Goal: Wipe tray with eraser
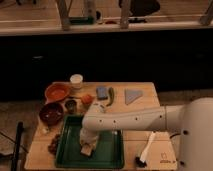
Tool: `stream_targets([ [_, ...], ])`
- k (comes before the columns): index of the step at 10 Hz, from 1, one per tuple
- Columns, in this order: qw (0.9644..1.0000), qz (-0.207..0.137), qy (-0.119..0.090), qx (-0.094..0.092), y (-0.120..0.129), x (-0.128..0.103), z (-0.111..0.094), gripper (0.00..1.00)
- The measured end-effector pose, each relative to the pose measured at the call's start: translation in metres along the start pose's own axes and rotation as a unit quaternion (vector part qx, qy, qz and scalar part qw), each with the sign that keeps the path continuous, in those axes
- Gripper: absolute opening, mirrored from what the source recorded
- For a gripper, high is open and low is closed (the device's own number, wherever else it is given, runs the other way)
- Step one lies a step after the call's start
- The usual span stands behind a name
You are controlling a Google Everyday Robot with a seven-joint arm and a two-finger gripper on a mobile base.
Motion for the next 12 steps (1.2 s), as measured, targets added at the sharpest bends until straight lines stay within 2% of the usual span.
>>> stream_targets([
  [2,1.0,0.001,-0.005,-0.007,0.02,-0.012,-0.004,0.0],
  [6,0.9981,0.053,0.021,-0.023,0.075,0.013,-0.021,0.0],
  [9,0.9956,0.077,0.048,-0.025,0.074,0.046,-0.025,0.0],
  [12,0.9958,0.074,0.051,-0.018,0.052,0.062,-0.018,0.0],
])
